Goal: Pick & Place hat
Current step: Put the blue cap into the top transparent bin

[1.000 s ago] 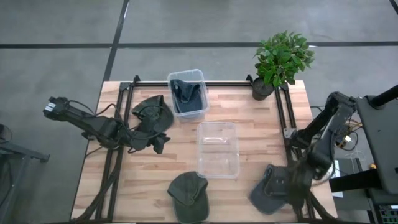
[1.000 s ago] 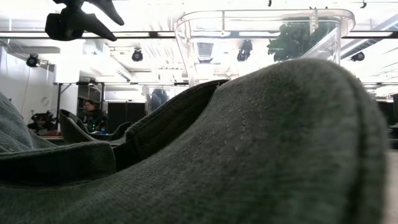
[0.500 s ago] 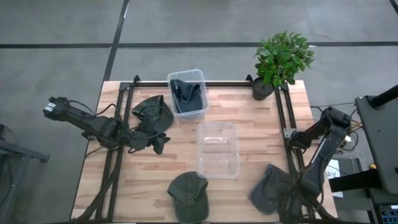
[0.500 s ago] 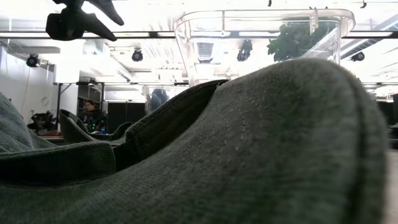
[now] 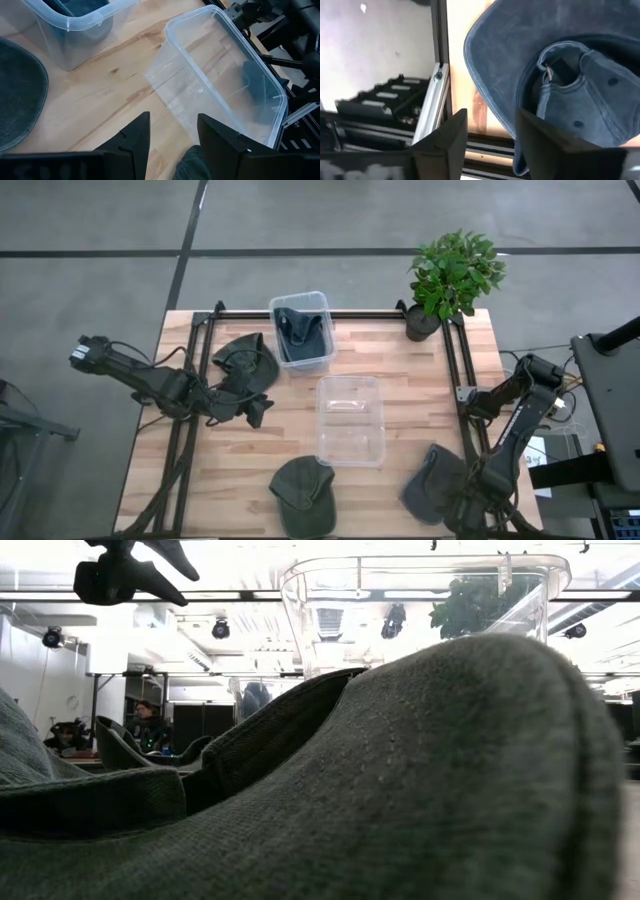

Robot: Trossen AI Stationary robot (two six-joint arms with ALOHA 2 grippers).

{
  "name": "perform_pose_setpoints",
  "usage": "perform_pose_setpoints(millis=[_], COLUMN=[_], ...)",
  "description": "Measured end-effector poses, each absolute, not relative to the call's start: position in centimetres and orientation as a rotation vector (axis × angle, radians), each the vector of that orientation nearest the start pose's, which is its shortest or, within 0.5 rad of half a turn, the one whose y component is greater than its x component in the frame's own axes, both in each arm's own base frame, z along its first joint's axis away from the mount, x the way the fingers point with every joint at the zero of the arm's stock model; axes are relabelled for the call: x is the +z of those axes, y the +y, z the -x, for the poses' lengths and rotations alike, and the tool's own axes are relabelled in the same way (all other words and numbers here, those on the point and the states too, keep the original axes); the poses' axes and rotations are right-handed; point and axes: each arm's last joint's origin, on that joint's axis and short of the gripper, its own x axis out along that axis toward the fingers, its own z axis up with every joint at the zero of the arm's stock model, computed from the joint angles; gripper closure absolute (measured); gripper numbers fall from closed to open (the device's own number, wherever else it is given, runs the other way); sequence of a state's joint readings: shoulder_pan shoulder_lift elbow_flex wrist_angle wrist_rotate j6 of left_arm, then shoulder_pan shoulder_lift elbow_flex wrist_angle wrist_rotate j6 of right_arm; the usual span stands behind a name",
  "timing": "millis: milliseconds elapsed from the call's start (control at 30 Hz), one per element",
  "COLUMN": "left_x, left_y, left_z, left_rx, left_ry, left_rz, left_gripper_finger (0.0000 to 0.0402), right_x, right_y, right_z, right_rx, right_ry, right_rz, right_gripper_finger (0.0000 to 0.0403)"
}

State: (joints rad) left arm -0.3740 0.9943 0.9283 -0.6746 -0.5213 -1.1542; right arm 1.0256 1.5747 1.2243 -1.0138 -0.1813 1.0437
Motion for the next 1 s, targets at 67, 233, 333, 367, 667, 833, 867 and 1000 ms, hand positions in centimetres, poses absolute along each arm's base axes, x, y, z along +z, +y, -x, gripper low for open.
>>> perform_pose_setpoints(millis=[67, 233, 333, 367, 667, 833, 867, 1000], left_x=[30.6, 30.6, 30.6, 30.6, 30.6, 30.6, 30.6, 30.6], left_y=[-5.7, -5.7, -5.7, -5.7, -5.7, -5.7, -5.7, -5.7], left_z=[-18.5, -18.5, -18.5, -18.5, -18.5, -18.5, -18.5, -18.5], left_rx=[0.493, 0.493, 0.493, 0.493, 0.495, 0.495, 0.495, 0.496], left_ry=[0.495, 0.495, 0.495, 0.495, 0.494, 0.494, 0.493, 0.493], left_rz=[0.788, 0.788, 0.788, 0.788, 0.79, 0.792, 0.794, 0.803], left_gripper_finger=[0.0245, 0.0245, 0.0245, 0.0245, 0.0245, 0.0245, 0.0245, 0.0245], right_x=[24.2, 22.9, 22.0, 21.8, 18.8, 17.1, 16.9, 16.4], right_y=[25.4, 26.5, 27.1, 27.3, 28.0, 28.1, 28.1, 27.5], right_z=[-14.6, -14.0, -13.7, -13.6, -13.7, -13.7, -13.7, -13.5], right_rx=[0.238, 0.265, 0.26, 0.259, 0.209, 0.204, 0.199, 0.157], right_ry=[1.627, 1.663, 1.681, 1.685, 1.677, 1.711, 1.718, 1.751], right_rz=[-0.185, -0.111, -0.078, -0.069, 0.101, 0.177, 0.189, 0.234], right_gripper_finger=[0.0227, 0.0205, 0.0202, 0.0202, 0.0202, 0.0202, 0.0202, 0.0202])
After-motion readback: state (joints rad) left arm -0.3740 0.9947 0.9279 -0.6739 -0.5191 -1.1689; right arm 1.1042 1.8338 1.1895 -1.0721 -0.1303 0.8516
